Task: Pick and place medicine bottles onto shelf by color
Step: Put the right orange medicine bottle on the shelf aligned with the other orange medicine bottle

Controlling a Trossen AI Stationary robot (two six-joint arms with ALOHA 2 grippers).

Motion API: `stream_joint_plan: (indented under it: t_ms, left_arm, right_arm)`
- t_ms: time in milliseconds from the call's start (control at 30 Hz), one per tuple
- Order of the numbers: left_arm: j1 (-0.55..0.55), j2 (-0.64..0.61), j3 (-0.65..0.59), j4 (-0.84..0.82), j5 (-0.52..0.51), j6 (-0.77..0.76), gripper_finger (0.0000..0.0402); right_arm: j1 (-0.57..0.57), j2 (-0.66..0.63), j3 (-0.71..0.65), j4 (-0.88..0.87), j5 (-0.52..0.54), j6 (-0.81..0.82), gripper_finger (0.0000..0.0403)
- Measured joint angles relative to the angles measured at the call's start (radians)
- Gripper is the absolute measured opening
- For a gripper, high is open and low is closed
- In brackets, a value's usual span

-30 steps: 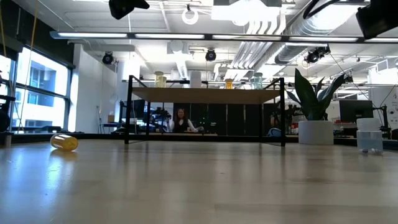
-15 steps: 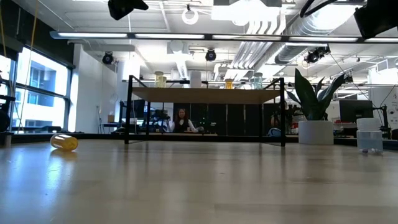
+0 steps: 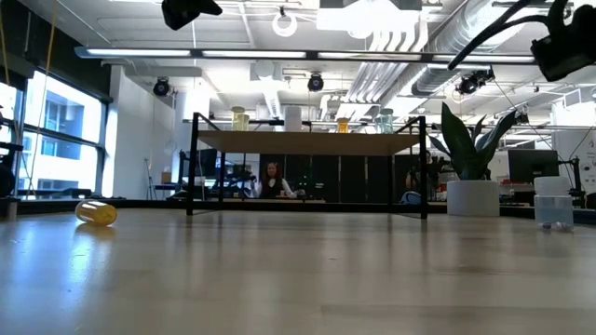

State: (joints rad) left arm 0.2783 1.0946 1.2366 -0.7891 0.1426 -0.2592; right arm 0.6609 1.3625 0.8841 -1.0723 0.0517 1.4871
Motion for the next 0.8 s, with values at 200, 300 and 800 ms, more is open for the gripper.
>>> stream_joint_plan:
  t_ms: [200,300,800]
  left_arm:
    - [0.000,0.000,0.000,0.000,0.000,0.000,0.0175]
    - [0.000,0.000,0.000,0.000,0.000,0.000,0.0175]
    - [0.000,0.000,0.000,0.000,0.000,0.000,0.0175]
  right_arm:
    - [0.000,0.044,0.000,0.001,0.000,0.033,0.0189]
    - [0.000,0.061,0.000,0.002,0.001,0.041,0.0189]
    - [0.000,0.124,0.000,0.013,0.003,0.042,0.0173]
